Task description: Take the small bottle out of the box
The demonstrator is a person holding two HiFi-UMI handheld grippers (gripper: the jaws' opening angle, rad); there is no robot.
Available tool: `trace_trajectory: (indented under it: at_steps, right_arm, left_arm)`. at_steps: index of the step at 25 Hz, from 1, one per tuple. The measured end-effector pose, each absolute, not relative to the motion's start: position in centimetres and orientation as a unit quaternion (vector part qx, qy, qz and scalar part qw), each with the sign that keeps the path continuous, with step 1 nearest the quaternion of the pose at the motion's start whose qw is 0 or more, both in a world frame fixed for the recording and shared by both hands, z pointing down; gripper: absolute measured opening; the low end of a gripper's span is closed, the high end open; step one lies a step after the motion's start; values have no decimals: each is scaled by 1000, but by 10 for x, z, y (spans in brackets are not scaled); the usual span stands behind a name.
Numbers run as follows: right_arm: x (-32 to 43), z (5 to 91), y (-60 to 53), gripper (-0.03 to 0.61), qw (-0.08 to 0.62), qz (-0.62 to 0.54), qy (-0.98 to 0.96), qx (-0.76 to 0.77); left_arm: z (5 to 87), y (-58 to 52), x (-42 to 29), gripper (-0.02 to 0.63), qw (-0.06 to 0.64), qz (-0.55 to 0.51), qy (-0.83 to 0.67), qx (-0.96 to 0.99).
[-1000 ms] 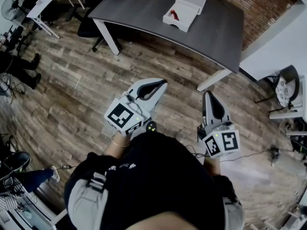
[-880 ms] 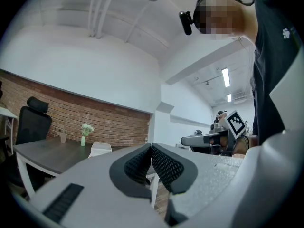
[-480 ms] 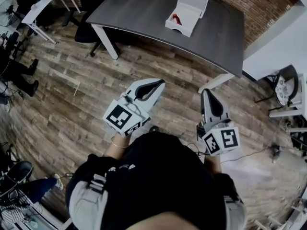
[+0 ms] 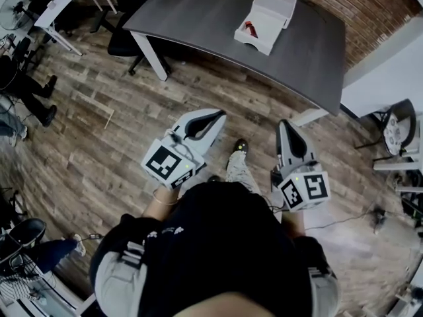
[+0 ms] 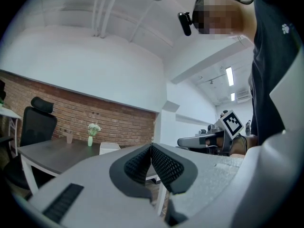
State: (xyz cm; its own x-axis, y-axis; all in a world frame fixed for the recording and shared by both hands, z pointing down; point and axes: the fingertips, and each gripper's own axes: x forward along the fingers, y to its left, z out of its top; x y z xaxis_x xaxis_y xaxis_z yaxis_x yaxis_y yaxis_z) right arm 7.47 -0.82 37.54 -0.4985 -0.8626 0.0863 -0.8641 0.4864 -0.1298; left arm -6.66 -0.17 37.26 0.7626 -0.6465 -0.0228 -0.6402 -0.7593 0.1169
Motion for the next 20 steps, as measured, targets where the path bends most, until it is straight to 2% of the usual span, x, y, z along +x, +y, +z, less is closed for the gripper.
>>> trace_trajectory:
  at_steps: [8, 20]
  right_arm:
    - [61, 368, -90, 2, -12, 77, -886, 458]
    - [71, 367, -203, 2, -12, 97, -910, 403]
  left_arm:
    - [364, -64, -84, 3, 36, -25, -400, 916]
    - [355, -156, -71, 4, 37, -13, -456, 889]
